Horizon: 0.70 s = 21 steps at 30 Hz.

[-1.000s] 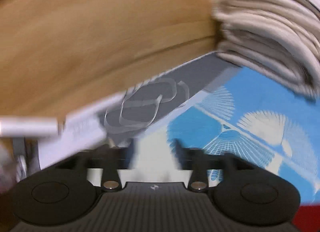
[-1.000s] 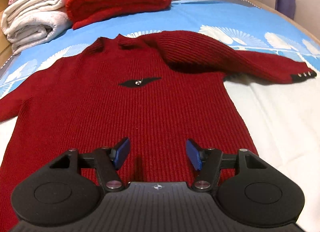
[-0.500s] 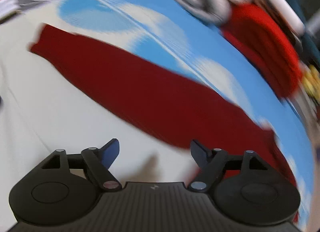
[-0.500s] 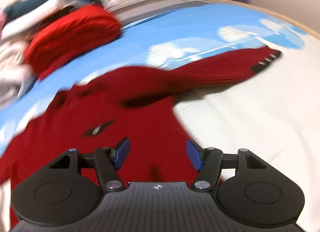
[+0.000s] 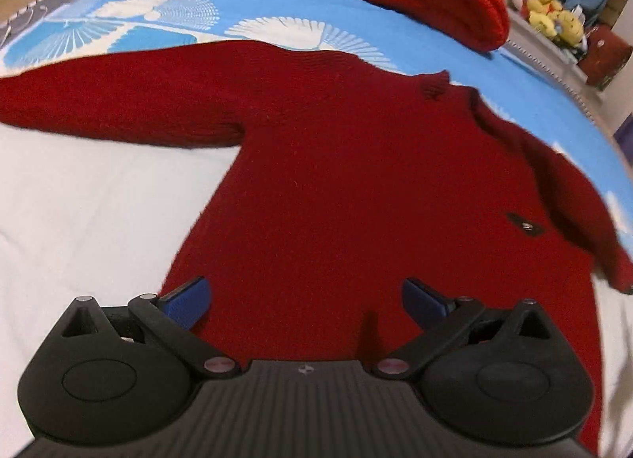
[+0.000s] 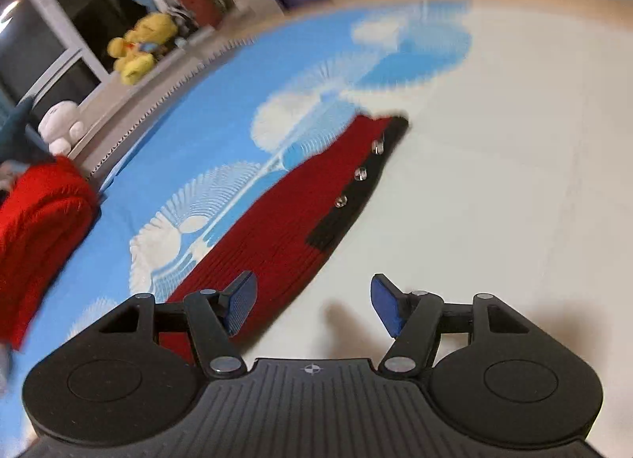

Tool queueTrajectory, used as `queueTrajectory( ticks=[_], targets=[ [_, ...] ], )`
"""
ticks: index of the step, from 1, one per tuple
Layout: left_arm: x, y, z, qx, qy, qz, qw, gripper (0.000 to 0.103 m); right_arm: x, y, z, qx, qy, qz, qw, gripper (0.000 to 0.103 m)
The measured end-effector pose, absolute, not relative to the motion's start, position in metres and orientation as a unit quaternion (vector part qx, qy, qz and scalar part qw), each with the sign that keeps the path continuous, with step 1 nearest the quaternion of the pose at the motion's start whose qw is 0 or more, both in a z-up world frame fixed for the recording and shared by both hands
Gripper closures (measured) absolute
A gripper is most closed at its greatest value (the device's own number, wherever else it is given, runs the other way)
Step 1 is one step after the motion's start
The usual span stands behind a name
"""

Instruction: Fold small clothes

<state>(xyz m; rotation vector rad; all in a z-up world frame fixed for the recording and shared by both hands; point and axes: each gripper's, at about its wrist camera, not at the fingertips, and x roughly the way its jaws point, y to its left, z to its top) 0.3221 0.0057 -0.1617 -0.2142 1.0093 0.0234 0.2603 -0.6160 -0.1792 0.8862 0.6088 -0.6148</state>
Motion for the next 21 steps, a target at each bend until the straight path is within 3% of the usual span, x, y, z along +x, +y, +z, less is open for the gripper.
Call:
queueTrajectory(
  ticks=[3,7,9,17,21],
  targets=[
    [0.334,0.008,-0.167,-0.097,0.485,0.023,0.869,0.001,0.282,-0.647,-0.208,0.524,0.276,-0.257,0.764,0.036],
    [0.339,0.007,-0.172,-0.088,0.485,0.035,0.869,0.001,0.319,-0.646,-0.230,0.518,0.260,-0.271,0.769,0.034],
    [0.341,0.006,-0.170,-0.086,0.487,0.037,0.868,0.001,0.333,-0.641,-0.225,0.469,0.277,-0.274,0.793,0.099],
    [0.341,0.015,-0.160,-0.087,0.482,0.028,0.871,0.001,0.244,-0.633,-0.142,0.495,0.186,-0.265,0.806,0.097],
    [0.340,0.013,-0.161,-0.082,0.481,0.030,0.872,0.001,0.247,-0.637,-0.100,0.484,0.176,-0.270,0.813,0.097]
  ],
)
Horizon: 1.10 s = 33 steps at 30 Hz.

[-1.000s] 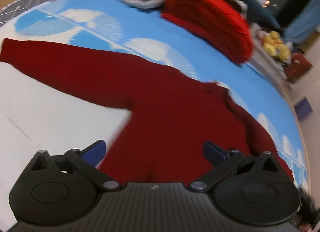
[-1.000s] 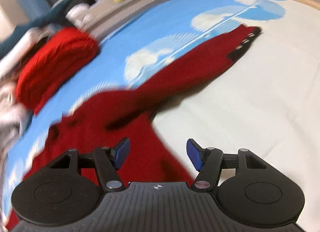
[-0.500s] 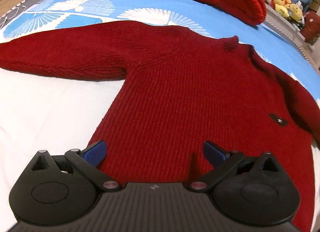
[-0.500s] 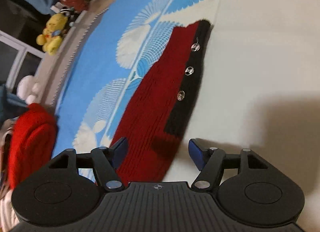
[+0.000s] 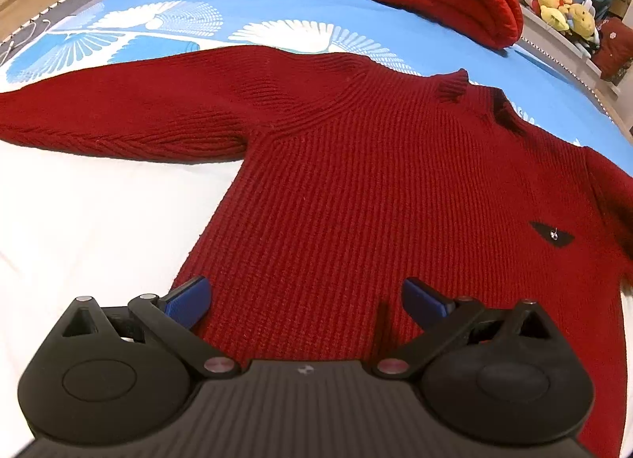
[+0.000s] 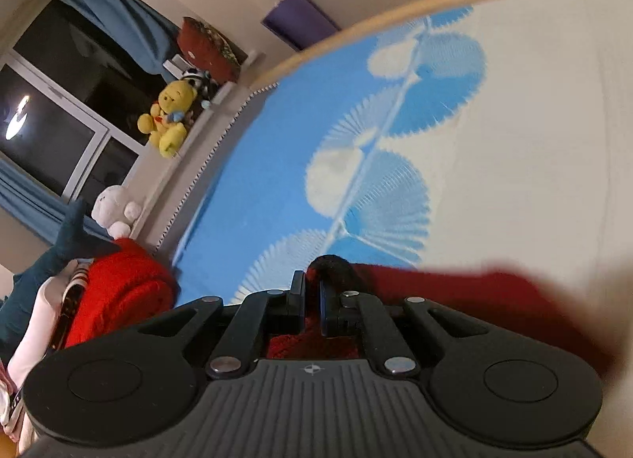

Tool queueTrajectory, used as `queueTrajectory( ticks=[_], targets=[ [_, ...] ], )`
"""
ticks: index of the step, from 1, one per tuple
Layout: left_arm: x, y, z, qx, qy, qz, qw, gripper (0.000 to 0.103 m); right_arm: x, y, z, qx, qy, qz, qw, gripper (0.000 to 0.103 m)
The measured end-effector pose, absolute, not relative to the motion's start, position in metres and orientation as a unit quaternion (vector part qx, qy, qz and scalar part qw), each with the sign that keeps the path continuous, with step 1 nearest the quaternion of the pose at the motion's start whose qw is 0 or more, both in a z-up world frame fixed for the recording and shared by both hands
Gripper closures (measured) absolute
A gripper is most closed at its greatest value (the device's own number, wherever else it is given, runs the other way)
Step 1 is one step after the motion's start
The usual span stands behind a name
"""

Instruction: Fold small clothes

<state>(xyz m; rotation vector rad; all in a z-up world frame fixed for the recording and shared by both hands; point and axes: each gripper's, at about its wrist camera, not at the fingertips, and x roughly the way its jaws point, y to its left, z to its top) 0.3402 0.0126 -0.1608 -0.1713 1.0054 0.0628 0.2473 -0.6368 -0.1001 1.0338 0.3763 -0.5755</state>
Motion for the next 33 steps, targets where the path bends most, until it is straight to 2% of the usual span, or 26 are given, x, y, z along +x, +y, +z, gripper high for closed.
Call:
queueTrajectory(
  ticks=[4,6,8,9,11,15,19,26,33],
  targets=[
    [0.342,0.009,-0.163,-0.071,0.480,0.031,0.874,0.001,0.315,-0.653,-0.100,0.446,0.200,-0.308,0.816,0.094],
    [0.343,0.010,-0.164,-0.067,0.479,0.035,0.874,0.001,0.344,-0.676,-0.119,0.429,0.242,-0.349,0.797,0.073],
    [0.344,0.012,-0.163,-0.072,0.480,0.033,0.873,0.001,0.341,-0.682,-0.127,0.412,0.224,-0.450,0.760,0.036],
    [0.344,0.013,-0.163,-0.075,0.483,0.029,0.872,0.001,0.329,-0.683,-0.129,0.412,0.188,-0.467,0.760,0.033],
    [0.344,0.014,-0.162,-0.084,0.487,0.016,0.869,0.001,0.309,-0.685,-0.137,0.415,0.157,-0.437,0.782,0.032],
    [0.340,0.012,-0.156,-0.082,0.482,0.007,0.872,0.001,0.277,-0.682,-0.150,0.439,0.186,-0.392,0.787,0.032],
    [0.334,0.009,-0.150,-0.075,0.468,0.010,0.881,0.001,0.253,-0.657,-0.142,0.406,0.200,-0.368,0.812,0.032],
    [0.332,0.025,-0.136,-0.086,0.444,0.038,0.891,0.000,0.213,-0.540,-0.117,0.410,0.228,-0.223,0.854,0.032],
    [0.322,0.054,-0.117,-0.093,0.428,0.072,0.896,0.000,0.178,-0.362,-0.090,0.213,0.249,-0.125,0.936,0.012]
  ],
)
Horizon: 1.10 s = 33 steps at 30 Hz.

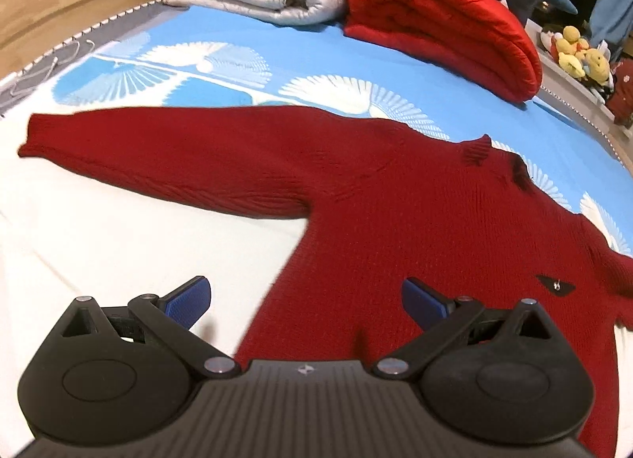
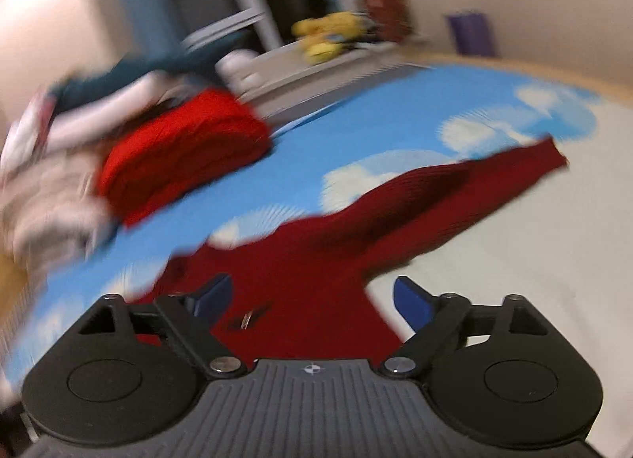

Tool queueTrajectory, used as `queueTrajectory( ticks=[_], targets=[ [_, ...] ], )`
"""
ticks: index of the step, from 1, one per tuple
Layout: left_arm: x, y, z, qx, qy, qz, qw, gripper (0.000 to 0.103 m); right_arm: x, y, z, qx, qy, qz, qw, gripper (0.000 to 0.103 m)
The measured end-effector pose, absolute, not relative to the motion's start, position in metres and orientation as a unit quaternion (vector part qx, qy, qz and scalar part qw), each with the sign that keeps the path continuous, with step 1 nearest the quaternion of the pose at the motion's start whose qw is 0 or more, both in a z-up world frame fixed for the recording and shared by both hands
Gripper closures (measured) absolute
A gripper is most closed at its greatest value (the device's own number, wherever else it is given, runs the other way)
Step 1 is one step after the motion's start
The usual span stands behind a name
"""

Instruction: Fold small clothes

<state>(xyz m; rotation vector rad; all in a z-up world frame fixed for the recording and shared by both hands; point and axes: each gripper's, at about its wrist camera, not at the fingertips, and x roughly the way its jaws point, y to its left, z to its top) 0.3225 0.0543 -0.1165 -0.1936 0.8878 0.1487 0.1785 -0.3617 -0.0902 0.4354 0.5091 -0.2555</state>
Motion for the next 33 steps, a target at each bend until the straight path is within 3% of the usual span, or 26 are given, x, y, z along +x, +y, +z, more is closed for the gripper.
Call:
queueTrajectory(
  ticks=[10,18,29,33],
  targets=[
    [0.297,0.067,-0.102,-0.032,0.417,0.075,0.905,0.000,0.195,-0.250,-0.110,0.034,0.294,-0.080,0.952,0.005],
    [0.292,0.078,-0.103,-0.021,0.411,0.086,0.907,0.000,0.206,-0.254,-0.117,0.068,0.303,-0.088,0.947,0.003],
    [0.298,0.077,-0.109,-0.001,0.415,0.109,0.903,0.000,0.205,-0.245,-0.118,0.010,0.259,-0.116,0.959,0.001],
    [0.300,0.091,-0.105,-0.044,0.424,0.083,0.901,0.000,0.206,-0.238,-0.116,-0.020,0.254,-0.120,0.960,0.001]
  ],
)
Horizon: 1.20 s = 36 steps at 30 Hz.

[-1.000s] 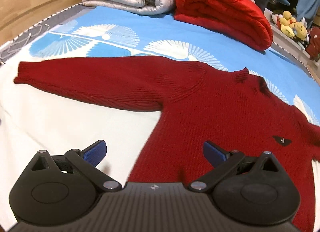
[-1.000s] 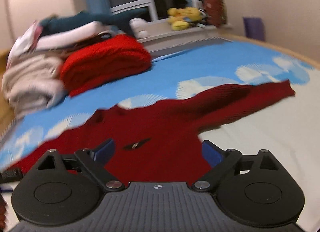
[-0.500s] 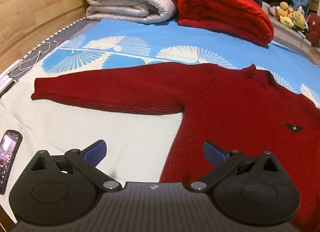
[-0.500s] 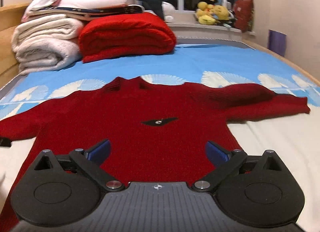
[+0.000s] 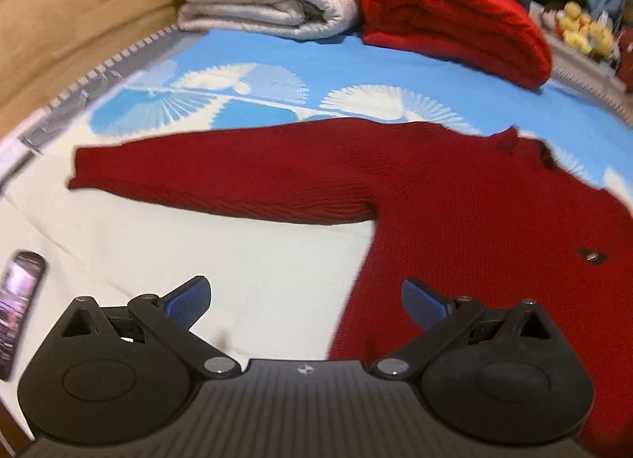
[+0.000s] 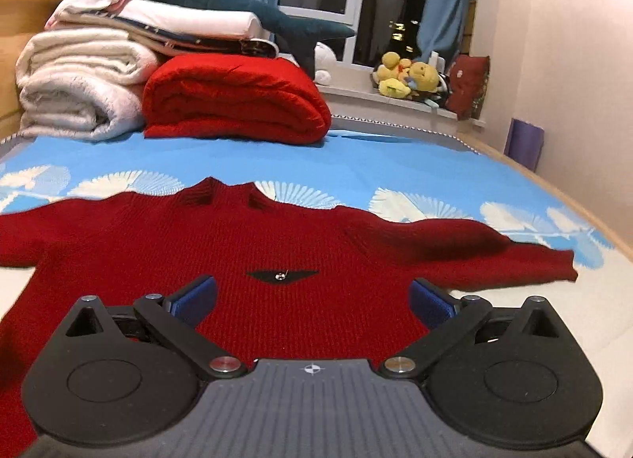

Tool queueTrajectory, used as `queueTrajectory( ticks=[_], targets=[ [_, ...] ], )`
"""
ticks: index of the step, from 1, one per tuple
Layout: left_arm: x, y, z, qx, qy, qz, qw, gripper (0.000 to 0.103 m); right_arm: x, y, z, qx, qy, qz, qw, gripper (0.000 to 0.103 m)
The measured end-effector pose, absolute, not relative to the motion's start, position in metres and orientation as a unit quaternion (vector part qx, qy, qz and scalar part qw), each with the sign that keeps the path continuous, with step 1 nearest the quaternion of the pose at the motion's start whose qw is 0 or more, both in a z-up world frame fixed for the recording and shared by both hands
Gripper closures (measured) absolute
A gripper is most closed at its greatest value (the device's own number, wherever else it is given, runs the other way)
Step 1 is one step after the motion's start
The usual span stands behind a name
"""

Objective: Fold small clothes
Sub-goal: 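Grasp the sleeve cuff with the left gripper and fold it across the body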

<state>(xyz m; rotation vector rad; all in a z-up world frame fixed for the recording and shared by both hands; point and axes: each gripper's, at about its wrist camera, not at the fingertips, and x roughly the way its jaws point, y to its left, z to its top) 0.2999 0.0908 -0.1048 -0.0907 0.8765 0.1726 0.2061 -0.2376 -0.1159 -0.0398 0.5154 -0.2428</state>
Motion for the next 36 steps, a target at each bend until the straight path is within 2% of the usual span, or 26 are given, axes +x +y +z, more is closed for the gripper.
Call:
queueTrajectory(
  ticks=[4,8,11,16,22,24,25,26,27,30,36],
  targets=[
    [0.308,0.120,-0.105,-0.084,0.413,0.064,0.905,0.000,0.211,-0.235,-0.119,-0.019,0.270,-0.110,0.956,0.001],
    [0.347,0.168,-0.121,-0.095,0.450,0.137,0.877,0.000,0.217,-0.231,-0.121,-0.020,0.279,-0.103,0.955,0.001],
    [0.361,0.218,-0.131,-0.161,0.443,0.176,0.864,0.000,0.220,-0.225,-0.122,-0.031,0.279,-0.094,0.955,0.001],
    [0.384,0.294,-0.155,-0.327,0.434,0.200,0.815,0.001,0.224,-0.218,-0.125,-0.044,0.280,-0.089,0.955,0.001],
    [0.409,0.333,-0.162,-0.402,0.389,0.221,0.799,0.004,0.229,-0.216,-0.134,-0.058,0.293,-0.088,0.950,0.001],
    [0.417,0.340,-0.163,-0.419,0.375,0.228,0.795,0.011,0.231,-0.217,-0.136,-0.059,0.297,-0.091,0.949,0.001],
    [0.421,0.342,-0.163,-0.416,0.372,0.241,0.794,0.025,0.233,-0.218,-0.137,-0.057,0.300,-0.091,0.948,0.001],
    [0.424,0.343,-0.161,-0.404,0.367,0.259,0.797,0.066,0.234,-0.219,-0.138,-0.055,0.304,-0.091,0.947,0.001],
    [0.428,0.342,-0.159,-0.386,0.366,0.274,0.801,0.090,0.235,-0.220,-0.140,-0.052,0.307,-0.092,0.946,0.001],
    [0.434,0.328,-0.147,-0.360,0.361,0.301,0.805,0.089,0.238,-0.222,-0.142,-0.049,0.315,-0.091,0.944,0.001],
    [0.449,0.214,-0.056,-0.207,0.301,0.218,0.905,0.090,0.239,-0.238,-0.133,-0.028,0.309,-0.110,0.944,0.001]
  ],
)
